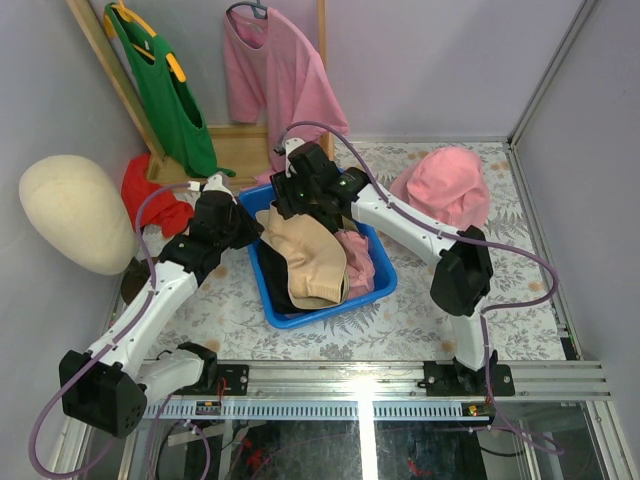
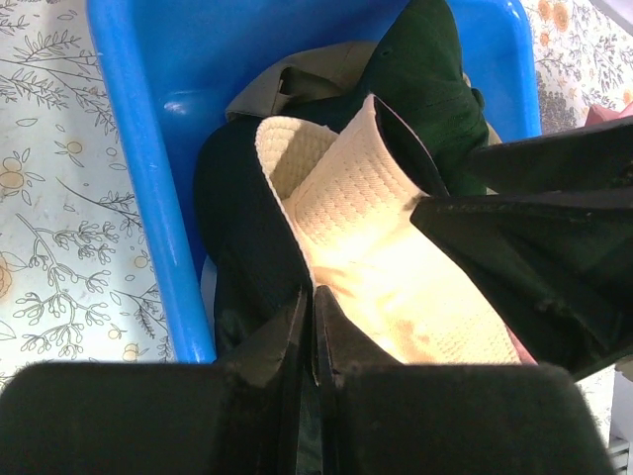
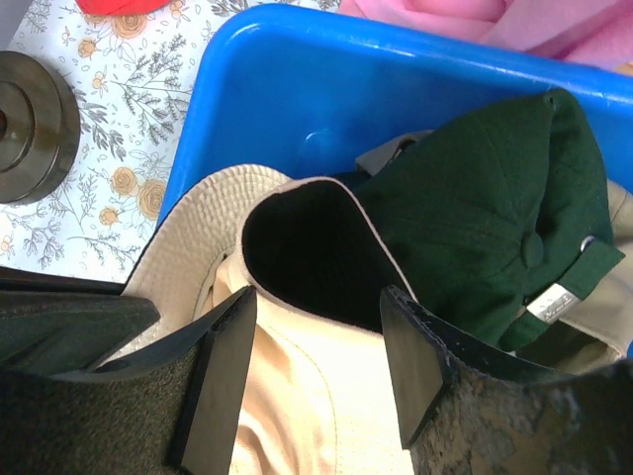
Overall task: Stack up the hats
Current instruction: Pick up the hat from the bin.
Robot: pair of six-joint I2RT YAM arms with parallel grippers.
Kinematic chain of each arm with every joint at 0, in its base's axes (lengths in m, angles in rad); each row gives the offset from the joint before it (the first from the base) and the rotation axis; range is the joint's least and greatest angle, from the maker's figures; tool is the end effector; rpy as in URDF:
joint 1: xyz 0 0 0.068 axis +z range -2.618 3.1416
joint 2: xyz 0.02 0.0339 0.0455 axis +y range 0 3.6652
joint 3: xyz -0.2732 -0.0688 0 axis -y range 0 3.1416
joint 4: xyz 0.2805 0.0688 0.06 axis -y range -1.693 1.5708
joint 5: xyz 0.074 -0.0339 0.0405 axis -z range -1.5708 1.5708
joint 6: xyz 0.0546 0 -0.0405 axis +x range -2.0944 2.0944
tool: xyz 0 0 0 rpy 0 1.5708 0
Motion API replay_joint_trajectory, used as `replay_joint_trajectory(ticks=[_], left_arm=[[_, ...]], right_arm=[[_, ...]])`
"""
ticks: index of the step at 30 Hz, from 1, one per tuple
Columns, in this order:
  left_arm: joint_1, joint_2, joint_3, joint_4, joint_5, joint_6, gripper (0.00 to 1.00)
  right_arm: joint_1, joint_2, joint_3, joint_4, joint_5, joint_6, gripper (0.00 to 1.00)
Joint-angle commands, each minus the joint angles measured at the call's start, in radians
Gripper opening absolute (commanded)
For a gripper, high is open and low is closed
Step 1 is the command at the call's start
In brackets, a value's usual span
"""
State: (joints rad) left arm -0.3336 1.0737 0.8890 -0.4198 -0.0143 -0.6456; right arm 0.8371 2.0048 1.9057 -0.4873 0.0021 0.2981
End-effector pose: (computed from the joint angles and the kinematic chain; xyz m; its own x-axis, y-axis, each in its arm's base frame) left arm 0.2670 -0.0917 0.2880 -0.6192 -0.4221 -0.6621 -0.0705 0.8697 -0.4886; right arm 0.3530 0.3914 0.3222 -0.5720 -0.1958 -0.7965 -0.6000 0.7620 0.2435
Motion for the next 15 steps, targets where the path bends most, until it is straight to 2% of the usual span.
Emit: replay_joint_trajectory(ticks=[1,12,15], left_arm=[[0.003,0.005,0.038,-0.013,0.0,0.039,0.02],[0.004,0.002,0.047,-0.008,-0.008,0.037,0.02],[0.003,0.003,0.044,-0.005,-0.007,0.032,0.02]], right_arm=[[0.006,0.013,0.07,0.003,-0.039,-0.064,0.6],[0.006,0.034,0.06,-0.057,-0.215,-0.143,0.6],[0.007,0.026,0.047,-0.065,-0.222,-0.15,0.52]])
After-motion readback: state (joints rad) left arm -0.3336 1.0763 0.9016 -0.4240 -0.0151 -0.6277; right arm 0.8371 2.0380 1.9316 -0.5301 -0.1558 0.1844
